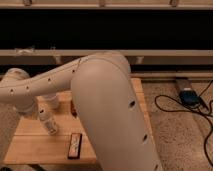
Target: Knock the bottle over
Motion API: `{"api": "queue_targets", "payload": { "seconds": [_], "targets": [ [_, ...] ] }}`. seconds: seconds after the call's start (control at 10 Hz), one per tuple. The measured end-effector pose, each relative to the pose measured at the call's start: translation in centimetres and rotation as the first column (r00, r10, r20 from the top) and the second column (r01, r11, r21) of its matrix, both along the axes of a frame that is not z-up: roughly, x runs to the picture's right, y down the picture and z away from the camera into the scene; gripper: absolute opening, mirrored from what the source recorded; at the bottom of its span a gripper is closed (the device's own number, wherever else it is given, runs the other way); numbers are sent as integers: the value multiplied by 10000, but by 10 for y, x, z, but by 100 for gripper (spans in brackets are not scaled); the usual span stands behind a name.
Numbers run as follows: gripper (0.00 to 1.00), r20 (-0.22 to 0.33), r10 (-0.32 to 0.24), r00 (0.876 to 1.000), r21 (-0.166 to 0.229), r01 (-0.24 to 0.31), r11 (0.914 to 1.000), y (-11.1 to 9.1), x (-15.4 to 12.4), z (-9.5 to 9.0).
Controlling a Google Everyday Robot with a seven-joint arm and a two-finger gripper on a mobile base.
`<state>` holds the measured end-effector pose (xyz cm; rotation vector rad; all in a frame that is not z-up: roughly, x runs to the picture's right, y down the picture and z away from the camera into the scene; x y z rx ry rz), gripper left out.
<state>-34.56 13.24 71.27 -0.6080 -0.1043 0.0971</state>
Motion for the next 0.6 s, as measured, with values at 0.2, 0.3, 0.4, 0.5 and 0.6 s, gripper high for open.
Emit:
{"api": "queue_targets", "payload": {
  "seconds": [0.2, 0.3, 0.4, 0.5, 0.6],
  "targets": [
    [0, -378, 355, 9987, 13, -355, 9994, -8, 18, 5],
    [0, -502, 478, 9976, 29, -477, 9989, -11, 24, 6],
    [0, -764, 759, 9942, 61, -756, 9971, -18, 39, 8],
    [0, -907, 951, 9913, 89, -947, 9955, -22, 49, 10],
    [0, -997, 1093, 9890, 103, -1088, 9940, -24, 56, 10]
  ]
}}
